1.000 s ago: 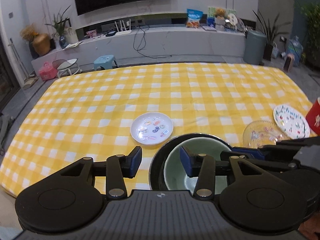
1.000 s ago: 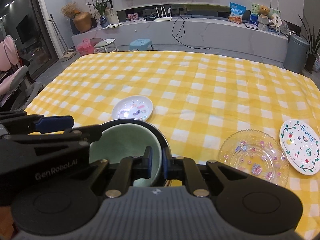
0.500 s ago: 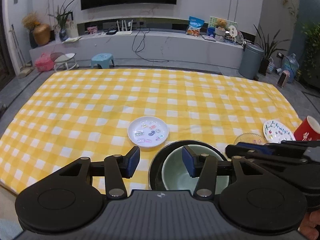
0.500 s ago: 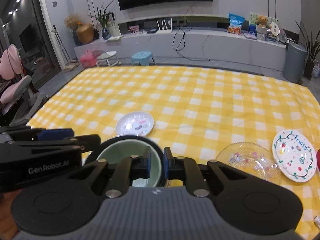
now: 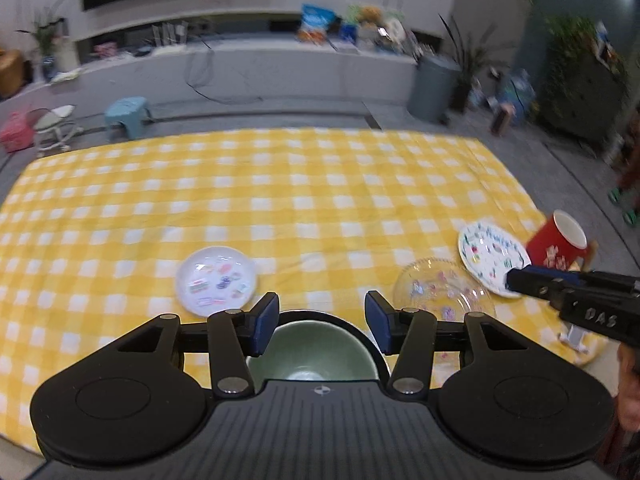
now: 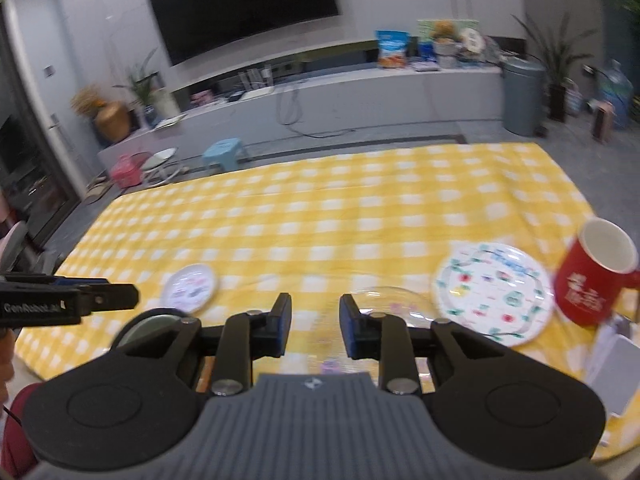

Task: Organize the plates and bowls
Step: 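Move both tools to the rim of the clear glass plate, then close the left tool on the glass plate rim while the right tool grips it too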

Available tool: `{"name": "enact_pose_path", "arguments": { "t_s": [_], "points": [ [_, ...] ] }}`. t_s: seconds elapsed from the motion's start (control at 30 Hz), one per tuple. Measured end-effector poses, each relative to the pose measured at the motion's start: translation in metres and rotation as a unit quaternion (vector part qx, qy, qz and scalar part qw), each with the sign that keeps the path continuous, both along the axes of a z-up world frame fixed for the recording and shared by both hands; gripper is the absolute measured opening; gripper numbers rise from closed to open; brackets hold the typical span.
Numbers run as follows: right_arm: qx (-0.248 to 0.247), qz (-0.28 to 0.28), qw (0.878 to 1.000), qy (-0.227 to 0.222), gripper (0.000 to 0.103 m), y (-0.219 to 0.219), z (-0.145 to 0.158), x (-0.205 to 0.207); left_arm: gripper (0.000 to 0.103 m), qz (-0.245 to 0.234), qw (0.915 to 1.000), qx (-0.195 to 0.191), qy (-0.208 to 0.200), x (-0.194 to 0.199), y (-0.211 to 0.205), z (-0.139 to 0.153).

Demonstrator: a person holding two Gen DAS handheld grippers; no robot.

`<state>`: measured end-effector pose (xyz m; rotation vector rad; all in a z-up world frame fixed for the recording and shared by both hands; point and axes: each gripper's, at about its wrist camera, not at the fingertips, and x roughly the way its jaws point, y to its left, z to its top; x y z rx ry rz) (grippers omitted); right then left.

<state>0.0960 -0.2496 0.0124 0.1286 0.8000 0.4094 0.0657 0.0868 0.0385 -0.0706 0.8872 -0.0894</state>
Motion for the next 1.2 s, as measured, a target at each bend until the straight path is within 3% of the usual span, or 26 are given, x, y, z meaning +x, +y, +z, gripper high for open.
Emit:
{"name": "enact_pose_path", "arguments": {
  "t_s": [0.17,0.27,0.33,0.43,0.63,0.77,0.87,0.93,1.0,1.1,1.2],
  "points": [
    [-0.003,-0.028,0.999,0.03,0.026,-0.033,-0.018,0.013,0.059,-0.054,0.9979,0.013,0.032,0.031,-0.018,-0.011],
    [0.006,-0.041,0.996,0.073,0.026,-0.049,-0.043,0.025,0.043,-0.098,0.9915,0.019,0.084,0.06,-0.034,-0.024],
    [0.031,-0.058,0.992,0.106,0.026,-0.058,-0.06,0.033,0.041,-0.118,0.9856,0.033,0.116,0.083,-0.045,-0.036],
    [0.052,-0.069,0.986,0.146,0.026,-0.068,-0.081,0.039,0.037,-0.13,0.9786,0.047,0.153,0.109,-0.062,-0.058],
    [0.099,-0.115,0.971,0.184,0.026,-0.09,-0.107,0.05,0.036,-0.138,0.9674,0.029,0.21,0.145,-0.069,-0.103],
    [0.111,-0.13,0.964,0.206,0.026,-0.098,-0.121,0.059,0.034,-0.142,0.9625,0.021,0.23,0.157,-0.073,-0.124],
    [0.122,-0.127,0.96,0.218,0.025,-0.098,-0.131,0.067,0.034,-0.143,0.9587,-0.011,0.245,0.164,-0.071,-0.126],
    [0.116,-0.115,0.963,0.216,0.015,-0.094,-0.133,0.071,0.032,-0.145,0.9557,-0.022,0.256,0.168,-0.072,-0.13],
    [0.119,-0.113,0.962,0.216,0.01,-0.092,-0.136,0.073,0.028,-0.153,0.9533,-0.019,0.26,0.169,-0.075,-0.134],
    [0.123,-0.112,0.963,0.214,0.007,-0.093,-0.136,0.072,0.019,-0.152,0.9482,-0.054,0.274,0.171,-0.077,-0.141],
    [0.121,-0.114,0.963,0.212,0.007,-0.093,-0.135,0.071,0.019,-0.153,0.9516,-0.038,0.264,0.167,-0.083,-0.138]
  ]
}}
